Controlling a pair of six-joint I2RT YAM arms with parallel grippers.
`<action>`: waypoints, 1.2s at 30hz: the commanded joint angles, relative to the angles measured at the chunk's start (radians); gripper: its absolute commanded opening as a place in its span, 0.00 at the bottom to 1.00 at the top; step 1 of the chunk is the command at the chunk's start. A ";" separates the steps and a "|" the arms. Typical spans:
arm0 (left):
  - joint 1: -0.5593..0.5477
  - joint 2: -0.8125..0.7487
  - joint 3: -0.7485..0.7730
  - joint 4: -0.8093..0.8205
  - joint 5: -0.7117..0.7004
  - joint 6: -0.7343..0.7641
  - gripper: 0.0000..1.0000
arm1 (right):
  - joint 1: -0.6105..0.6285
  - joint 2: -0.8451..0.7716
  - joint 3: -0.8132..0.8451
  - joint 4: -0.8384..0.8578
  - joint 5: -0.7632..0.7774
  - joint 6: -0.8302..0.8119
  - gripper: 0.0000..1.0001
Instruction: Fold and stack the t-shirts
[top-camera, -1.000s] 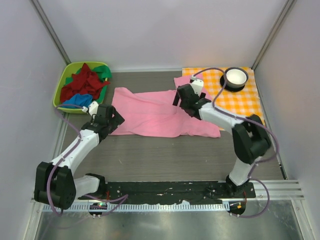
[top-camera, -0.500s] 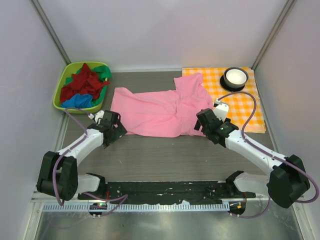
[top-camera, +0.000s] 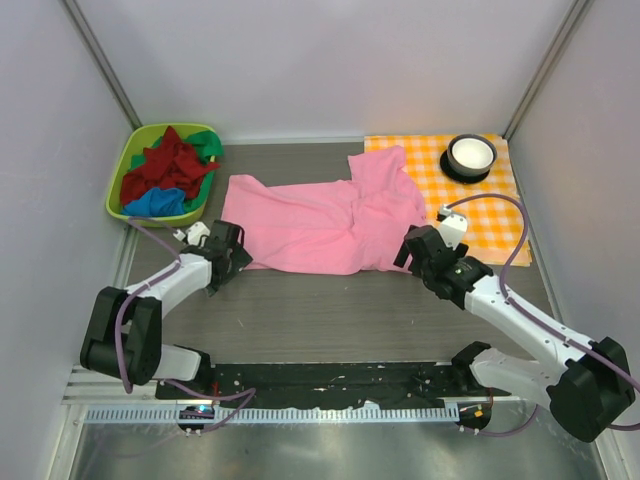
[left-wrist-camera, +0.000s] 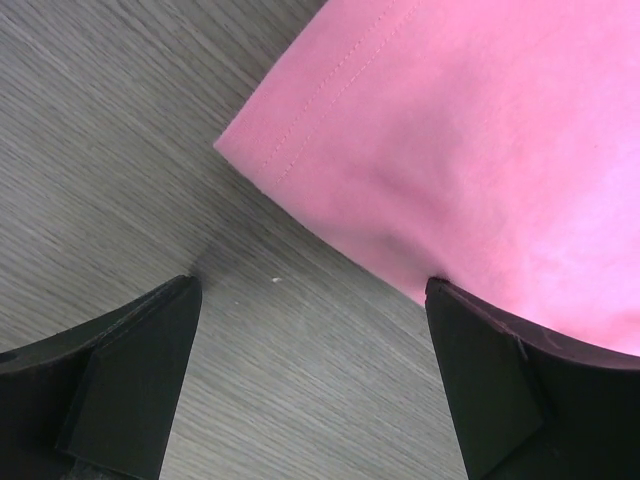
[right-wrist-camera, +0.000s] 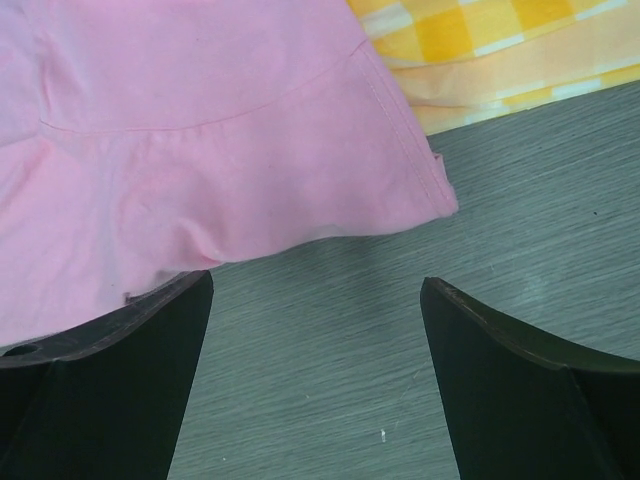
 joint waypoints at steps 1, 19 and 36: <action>-0.002 -0.070 -0.018 0.065 -0.039 -0.057 0.99 | 0.004 -0.031 -0.019 0.011 -0.009 -0.007 0.90; 0.067 -0.006 0.080 -0.023 -0.051 -0.017 1.00 | 0.004 -0.017 -0.019 0.056 -0.027 -0.024 0.90; 0.200 0.119 0.066 0.101 0.071 -0.005 0.89 | 0.004 -0.004 -0.065 0.074 -0.033 -0.028 0.89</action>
